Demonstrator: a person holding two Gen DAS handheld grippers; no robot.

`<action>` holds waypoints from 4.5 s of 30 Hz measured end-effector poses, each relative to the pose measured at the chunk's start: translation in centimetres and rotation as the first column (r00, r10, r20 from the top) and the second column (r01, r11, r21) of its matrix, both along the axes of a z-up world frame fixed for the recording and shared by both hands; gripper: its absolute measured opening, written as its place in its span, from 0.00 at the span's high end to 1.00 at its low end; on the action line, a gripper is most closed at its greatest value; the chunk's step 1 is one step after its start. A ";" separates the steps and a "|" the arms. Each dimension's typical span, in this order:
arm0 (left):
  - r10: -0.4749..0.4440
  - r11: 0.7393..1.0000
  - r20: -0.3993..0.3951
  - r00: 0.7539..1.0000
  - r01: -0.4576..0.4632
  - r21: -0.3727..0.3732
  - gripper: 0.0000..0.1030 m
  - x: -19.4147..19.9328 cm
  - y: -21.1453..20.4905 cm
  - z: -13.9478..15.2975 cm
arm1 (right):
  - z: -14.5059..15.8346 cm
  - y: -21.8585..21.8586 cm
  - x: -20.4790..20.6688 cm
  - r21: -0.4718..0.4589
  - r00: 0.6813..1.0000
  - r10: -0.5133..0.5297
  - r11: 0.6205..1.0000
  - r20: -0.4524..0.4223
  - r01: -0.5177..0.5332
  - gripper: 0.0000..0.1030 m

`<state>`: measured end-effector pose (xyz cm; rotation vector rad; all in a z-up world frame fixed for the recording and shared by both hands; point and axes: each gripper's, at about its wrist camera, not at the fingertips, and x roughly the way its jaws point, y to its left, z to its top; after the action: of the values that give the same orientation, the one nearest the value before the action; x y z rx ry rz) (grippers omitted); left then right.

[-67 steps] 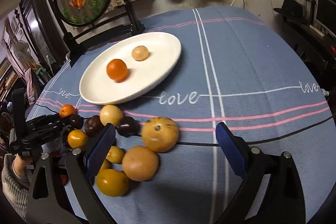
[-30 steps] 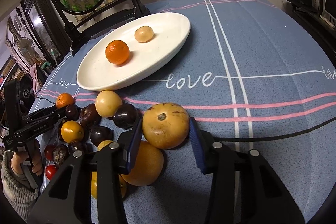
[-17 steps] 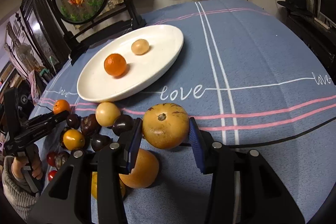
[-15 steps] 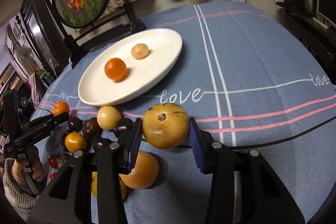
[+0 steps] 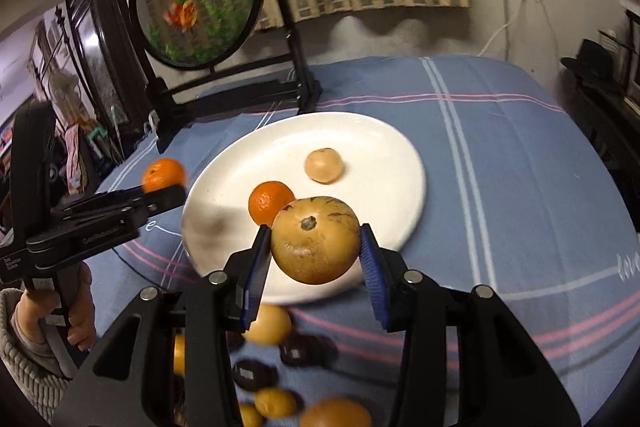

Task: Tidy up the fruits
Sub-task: 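Lower both held fruits onto the white plate and open both tools, then grasp a red tomato with the left tool, then grasp another tan fruit with the right tool while the left tool holds the tomato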

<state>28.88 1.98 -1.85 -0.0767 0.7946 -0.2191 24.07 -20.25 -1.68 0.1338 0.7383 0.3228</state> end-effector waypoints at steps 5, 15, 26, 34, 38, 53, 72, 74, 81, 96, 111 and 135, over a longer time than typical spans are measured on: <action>-0.003 1.000 -0.060 0.998 0.003 0.009 0.56 2.6 -0.3 -2.3 | -1.5 1.9 2.7 -0.068 0.999 0.025 0.997 -0.031 -0.027 0.57; -0.039 0.998 -0.041 0.998 0.040 0.038 0.41 2.9 -1.0 -2.8 | -1.6 1.7 3.5 -0.128 1.000 0.017 0.992 -0.016 -0.018 0.36; -0.005 1.000 0.050 0.999 0.004 0.021 0.34 -2.5 1.0 0.8 | 2.1 -0.5 -0.8 -0.034 0.998 -0.002 0.999 0.059 0.004 0.34; 0.008 0.999 0.044 0.999 -0.010 0.047 0.26 -10.9 3.0 -0.8 | 0.7 -3.8 -6.7 0.048 0.997 -0.059 0.997 0.041 0.057 0.24; -0.005 0.997 0.031 0.999 0.002 0.075 0.26 -15.3 3.6 -2.3 | -0.2 -5.6 -8.6 0.086 0.996 -0.094 0.992 0.012 0.092 0.24; -0.093 0.987 -0.055 0.994 0.099 0.123 0.39 -18.0 2.5 -5.1 | 0.1 -6.2 -9.3 0.110 0.995 -0.103 0.989 0.006 0.102 0.24; -0.141 0.986 -0.110 0.984 0.150 0.079 0.67 -17.2 2.4 -5.7 | 0.0 -6.3 -9.4 0.104 0.994 -0.106 0.989 -0.008 0.106 0.24; -0.159 0.982 -0.105 0.982 0.168 0.083 0.69 -17.3 2.1 -5.7 | 0.0 -6.2 -9.4 0.102 0.995 -0.104 0.989 -0.010 0.104 0.24; -0.149 0.985 -0.102 0.984 0.157 0.071 0.70 -17.3 2.3 -5.7 | -0.6 -5.6 -9.3 0.089 0.996 -0.081 0.992 -0.030 0.084 0.24; -0.061 0.996 -0.098 0.993 0.067 0.062 0.70 -16.7 4.0 -5.8 | -4.6 -4.1 -10.6 -0.098 0.993 -0.026 0.995 -0.113 0.015 0.24; -0.063 0.995 -0.106 0.992 0.071 0.074 0.69 -16.8 3.8 -6.0 | -3.5 -7.2 -9.4 -0.074 0.987 -0.158 0.985 -0.041 0.155 0.19; -0.074 0.993 -0.111 0.991 0.084 0.083 0.69 -16.7 3.5 -6.2 | -5.9 -6.1 -7.3 -0.132 0.985 -0.132 0.984 -0.110 0.117 0.57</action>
<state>12.17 5.50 -8.04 0.0256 0.9149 -0.2566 16.82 -26.35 -7.58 0.0807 0.8611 0.1493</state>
